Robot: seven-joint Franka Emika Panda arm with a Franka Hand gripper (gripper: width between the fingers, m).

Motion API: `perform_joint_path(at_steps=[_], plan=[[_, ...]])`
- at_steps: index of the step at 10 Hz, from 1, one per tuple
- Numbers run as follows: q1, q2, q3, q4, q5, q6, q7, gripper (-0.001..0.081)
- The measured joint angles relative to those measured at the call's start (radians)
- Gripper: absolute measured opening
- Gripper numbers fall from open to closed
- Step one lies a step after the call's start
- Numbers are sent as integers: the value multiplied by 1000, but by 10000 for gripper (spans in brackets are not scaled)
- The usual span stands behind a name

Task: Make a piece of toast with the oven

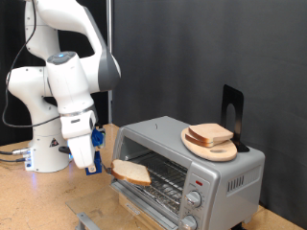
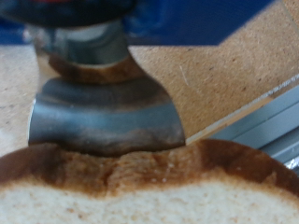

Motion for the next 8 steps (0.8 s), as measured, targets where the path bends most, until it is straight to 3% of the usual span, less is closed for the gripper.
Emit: perform_joint_path(at_steps=[3, 6, 8], plan=[[0, -2, 12, 22, -18, -2, 72, 394], [1, 51, 50, 25, -115, 72, 214, 394], [0, 80, 50, 26, -136, 82, 214, 394]])
